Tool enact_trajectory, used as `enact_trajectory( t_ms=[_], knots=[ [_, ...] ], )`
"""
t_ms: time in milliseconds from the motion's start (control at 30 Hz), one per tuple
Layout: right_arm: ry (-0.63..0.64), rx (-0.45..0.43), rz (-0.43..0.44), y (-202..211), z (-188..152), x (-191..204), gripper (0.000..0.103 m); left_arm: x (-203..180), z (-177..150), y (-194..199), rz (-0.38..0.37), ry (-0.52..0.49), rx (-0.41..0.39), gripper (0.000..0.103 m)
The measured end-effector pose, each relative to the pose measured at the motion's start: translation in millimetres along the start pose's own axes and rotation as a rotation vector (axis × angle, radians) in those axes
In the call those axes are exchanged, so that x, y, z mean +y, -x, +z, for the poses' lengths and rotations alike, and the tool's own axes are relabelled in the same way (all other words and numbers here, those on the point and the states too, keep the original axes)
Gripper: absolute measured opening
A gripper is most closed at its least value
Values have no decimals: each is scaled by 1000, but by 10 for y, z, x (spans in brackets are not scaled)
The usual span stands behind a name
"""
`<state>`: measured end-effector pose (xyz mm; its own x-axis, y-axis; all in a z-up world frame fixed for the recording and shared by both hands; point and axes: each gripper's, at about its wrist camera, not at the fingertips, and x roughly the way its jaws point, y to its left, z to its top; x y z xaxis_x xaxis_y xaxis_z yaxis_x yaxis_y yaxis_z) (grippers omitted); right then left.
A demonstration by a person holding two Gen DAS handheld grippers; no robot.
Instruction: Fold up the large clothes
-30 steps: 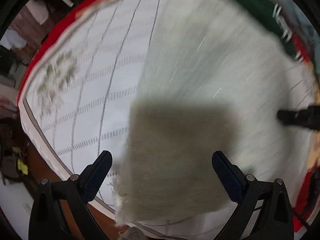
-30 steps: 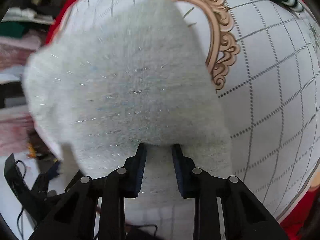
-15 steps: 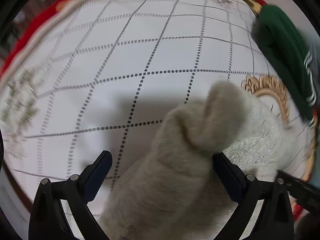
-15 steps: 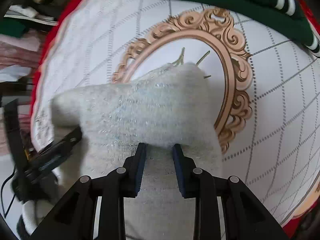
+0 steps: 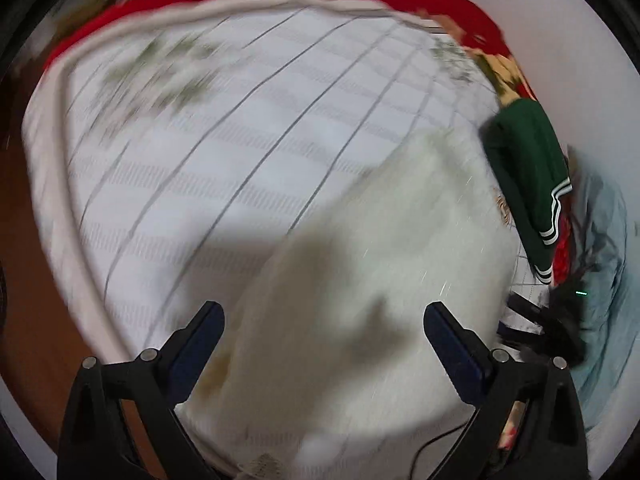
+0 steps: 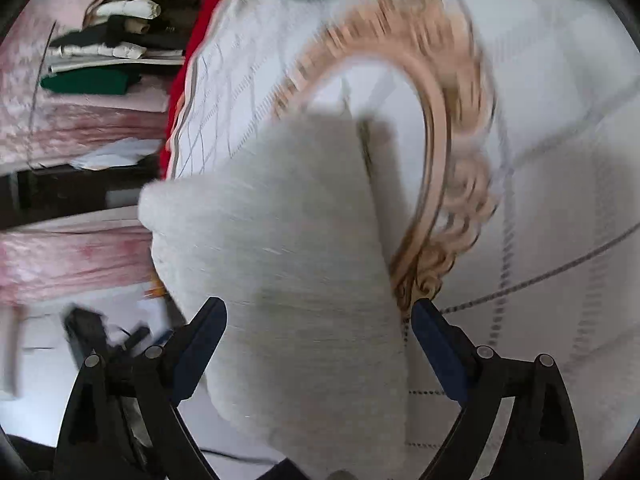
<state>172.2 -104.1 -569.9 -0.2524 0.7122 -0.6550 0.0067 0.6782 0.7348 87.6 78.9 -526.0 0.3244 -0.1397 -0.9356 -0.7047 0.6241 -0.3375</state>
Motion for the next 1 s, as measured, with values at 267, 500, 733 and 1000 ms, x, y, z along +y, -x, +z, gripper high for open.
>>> enact_trajectory(
  t_ms=[267, 500, 733, 1000],
  knots=[
    [-39, -12, 158, -473, -143, 1, 66, 321, -581, -161, -56, 191, 86, 102],
    [-184, -104, 171, -12, -784, -119, 52, 419, -408, -370, -119, 261, 42, 100],
    [-198, -120, 284, -231, -903, -370, 91, 299, -120, -516, -181, 190, -51, 38],
    [-160, -192, 343, -297, -776, 30, 56, 186, 74, -173, -115, 97, -120, 18]
  ],
)
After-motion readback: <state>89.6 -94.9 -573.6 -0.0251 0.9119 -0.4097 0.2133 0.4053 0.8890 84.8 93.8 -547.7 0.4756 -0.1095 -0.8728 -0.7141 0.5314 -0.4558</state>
